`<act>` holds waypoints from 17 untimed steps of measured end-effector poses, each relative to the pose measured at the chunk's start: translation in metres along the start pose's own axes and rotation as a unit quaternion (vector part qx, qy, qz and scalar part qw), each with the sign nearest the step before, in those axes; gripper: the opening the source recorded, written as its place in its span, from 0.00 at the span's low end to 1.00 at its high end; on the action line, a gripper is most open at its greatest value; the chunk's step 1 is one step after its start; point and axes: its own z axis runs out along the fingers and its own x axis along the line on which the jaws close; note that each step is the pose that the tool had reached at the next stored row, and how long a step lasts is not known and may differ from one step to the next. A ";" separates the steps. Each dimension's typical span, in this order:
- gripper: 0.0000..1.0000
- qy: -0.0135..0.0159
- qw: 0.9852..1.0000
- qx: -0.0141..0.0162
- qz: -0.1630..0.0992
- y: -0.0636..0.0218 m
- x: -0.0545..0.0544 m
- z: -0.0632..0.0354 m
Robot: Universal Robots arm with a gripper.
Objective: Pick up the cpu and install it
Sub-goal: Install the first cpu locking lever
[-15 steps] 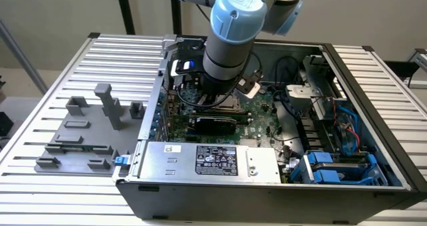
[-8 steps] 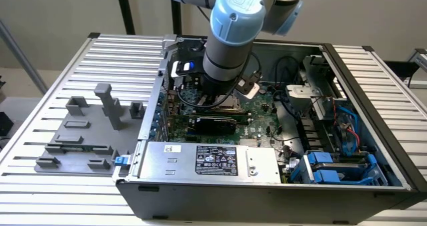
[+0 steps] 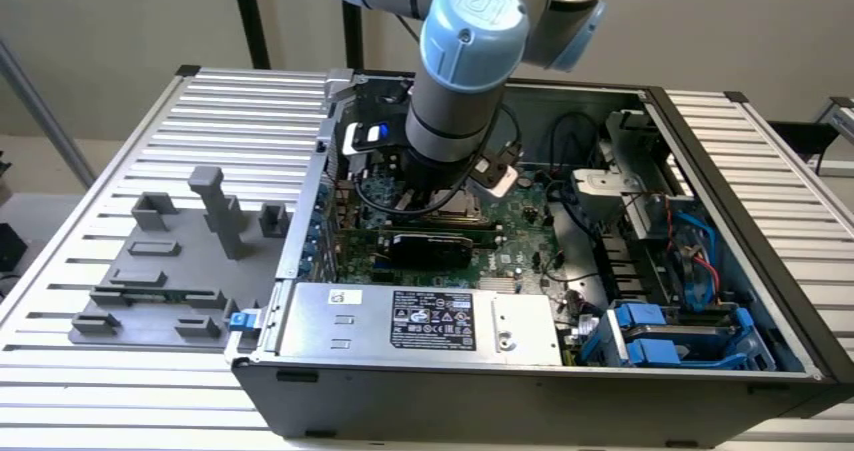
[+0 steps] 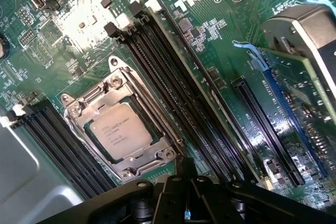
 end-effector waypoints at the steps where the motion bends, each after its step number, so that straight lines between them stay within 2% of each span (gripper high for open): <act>1: 0.11 0.000 1.000 0.000 0.000 -0.0001 0.000 0.0006; 8: 0.11 -0.003 1.000 -0.002 0.000 -0.0012 0.001 0.0016; 10: 0.11 -0.003 1.000 -0.002 0.000 -0.0025 0.002 -0.0034; 14: 0.11 -0.004 1.000 -0.002 0.000 -0.0069 0.005 -0.0202; 17: 0.11 -0.004 1.000 -0.002 0.000 -0.0082 0.006 -0.0254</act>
